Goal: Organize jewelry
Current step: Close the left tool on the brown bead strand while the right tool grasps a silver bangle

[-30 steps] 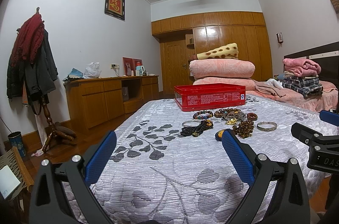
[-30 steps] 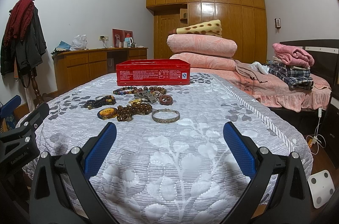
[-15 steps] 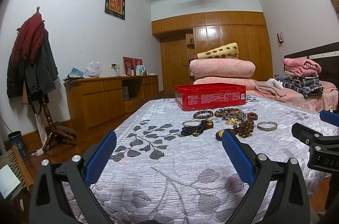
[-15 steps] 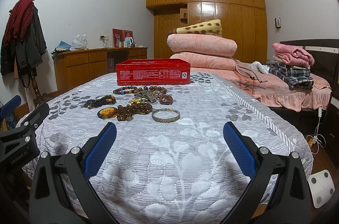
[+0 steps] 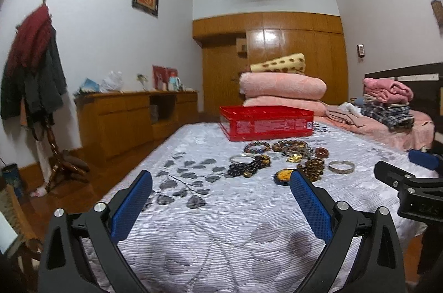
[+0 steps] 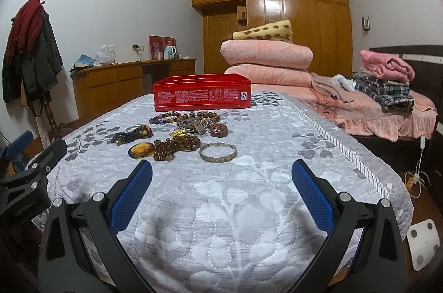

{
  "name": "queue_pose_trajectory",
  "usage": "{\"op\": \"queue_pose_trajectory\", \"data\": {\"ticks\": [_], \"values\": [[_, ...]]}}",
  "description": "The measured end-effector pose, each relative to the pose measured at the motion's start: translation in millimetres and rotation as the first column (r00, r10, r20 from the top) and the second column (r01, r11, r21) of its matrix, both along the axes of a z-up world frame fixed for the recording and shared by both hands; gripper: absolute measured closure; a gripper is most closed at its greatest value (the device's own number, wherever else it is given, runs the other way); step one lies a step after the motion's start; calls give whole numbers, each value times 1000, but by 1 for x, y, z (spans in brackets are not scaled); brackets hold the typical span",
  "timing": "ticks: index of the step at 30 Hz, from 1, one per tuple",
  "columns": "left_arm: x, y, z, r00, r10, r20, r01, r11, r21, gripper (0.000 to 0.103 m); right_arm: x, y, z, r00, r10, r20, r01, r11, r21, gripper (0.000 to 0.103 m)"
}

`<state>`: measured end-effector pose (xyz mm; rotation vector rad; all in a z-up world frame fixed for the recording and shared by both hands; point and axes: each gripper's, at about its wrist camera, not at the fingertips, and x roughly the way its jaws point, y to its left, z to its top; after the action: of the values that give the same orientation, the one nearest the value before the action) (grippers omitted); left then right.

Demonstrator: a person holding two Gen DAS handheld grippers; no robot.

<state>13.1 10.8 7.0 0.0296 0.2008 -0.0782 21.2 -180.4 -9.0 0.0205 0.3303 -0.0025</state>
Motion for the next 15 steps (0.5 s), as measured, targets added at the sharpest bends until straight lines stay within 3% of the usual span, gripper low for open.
{"op": "queue_pose_trajectory", "data": {"ticks": [4, 9, 11, 15], "values": [[19, -5, 5, 994, -20, -107, 20, 1000, 3, 6, 10, -2, 6, 999, 10, -43, -9, 1000, 13, 5], [47, -12, 6, 968, -35, -248, 37, 999, 3, 7, 32, -4, 10, 990, 29, -135, -29, 1000, 5, 5], [54, -12, 7, 959, -54, -279, 52, 999, -17, 19, 44, -8, 8, 983, 43, -180, -40, 999, 20, 5], [73, -21, 8, 930, -116, -348, 103, 993, -56, 31, 65, -17, 4, 965, 71, -252, -62, 997, 43, 6]]}}
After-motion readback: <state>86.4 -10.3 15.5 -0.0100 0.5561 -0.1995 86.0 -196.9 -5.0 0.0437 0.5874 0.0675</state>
